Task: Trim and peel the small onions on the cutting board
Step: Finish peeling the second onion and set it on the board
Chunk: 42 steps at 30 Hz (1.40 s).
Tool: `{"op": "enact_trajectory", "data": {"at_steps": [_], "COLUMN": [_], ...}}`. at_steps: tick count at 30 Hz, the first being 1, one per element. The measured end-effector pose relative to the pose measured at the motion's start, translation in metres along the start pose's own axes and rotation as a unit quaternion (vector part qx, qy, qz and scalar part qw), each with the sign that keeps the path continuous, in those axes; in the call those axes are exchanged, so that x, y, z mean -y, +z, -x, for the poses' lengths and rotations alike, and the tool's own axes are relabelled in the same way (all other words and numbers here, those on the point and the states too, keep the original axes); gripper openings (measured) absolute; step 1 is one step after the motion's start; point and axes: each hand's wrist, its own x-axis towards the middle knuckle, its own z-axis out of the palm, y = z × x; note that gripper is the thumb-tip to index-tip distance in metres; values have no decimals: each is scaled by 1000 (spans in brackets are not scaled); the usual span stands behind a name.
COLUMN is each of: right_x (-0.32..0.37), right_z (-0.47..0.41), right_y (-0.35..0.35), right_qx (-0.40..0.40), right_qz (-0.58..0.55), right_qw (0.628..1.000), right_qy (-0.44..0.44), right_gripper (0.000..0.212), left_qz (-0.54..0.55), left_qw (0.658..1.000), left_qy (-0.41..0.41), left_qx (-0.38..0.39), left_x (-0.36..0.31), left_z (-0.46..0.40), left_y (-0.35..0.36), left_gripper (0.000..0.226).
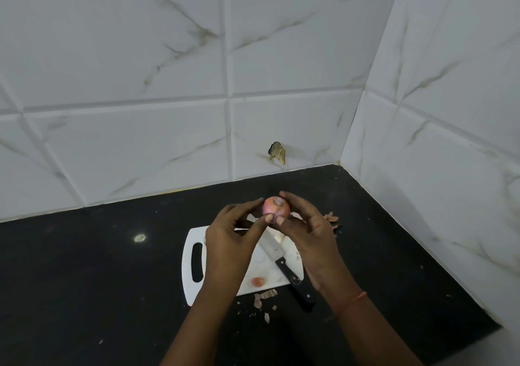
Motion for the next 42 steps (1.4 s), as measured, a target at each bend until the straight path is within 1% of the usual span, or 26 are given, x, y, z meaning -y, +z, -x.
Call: {"op": "enact_trajectory", "data": {"at_steps": [1,3,6,11,18,20,23,24,26,29,31,34,38,42], "right_x": [0,-2,-3,-6,-7,-7,-5,-5,-5,-5,-4,-4,-6,-5], "right_z": [-1,-2,-1,2,4,4,4,4,3,2,1,1,2,3], "right_y": [-1,-2,-1,0,1,2,6,7,7,4,3,3,3,3], "right_qx": [-11,-13,-4,-19,-28,-40,-53,-53,-53,-51,-48,-49,-56,-67], "right_qz": [17,52,113,150,147,135,116,115,117,122,127,124,114,146], "right_qw": [1000,998,991,982,981,982,982,982,980,980,980,980,981,972], "right_qy": [-12,-31,-71,-114,-125,-123,-138,-143,-149,-146,-144,-146,-144,-171], "right_gripper": [40,41,44,46,47,46,43,43,44,44,44,43,43,40], "left_qz": [-14,-9,4,14,5,21,61,64,85,161,180,157,181,165], "left_qw": [1000,1000,1000,1000,1000,1000,998,998,995,980,974,977,972,979], "left_qy": [12,12,5,-15,-7,-6,-21,-25,-51,-117,-138,-140,-150,-118], "left_qx": [4,10,4,-7,-17,-18,-13,-12,-8,-4,-1,15,10,27], "left_x": [0,-2,-5,-6,-7,-9,-13,-13,-14,-16,-15,-14,-18,-17], "left_z": [0,1,3,2,2,3,5,5,4,1,-1,-2,-1,2], "left_y": [0,0,2,3,3,5,8,9,10,8,7,7,8,7], "left_gripper": [34,36,31,22,21,20,10,12,14,8,9,10,13,14]}}
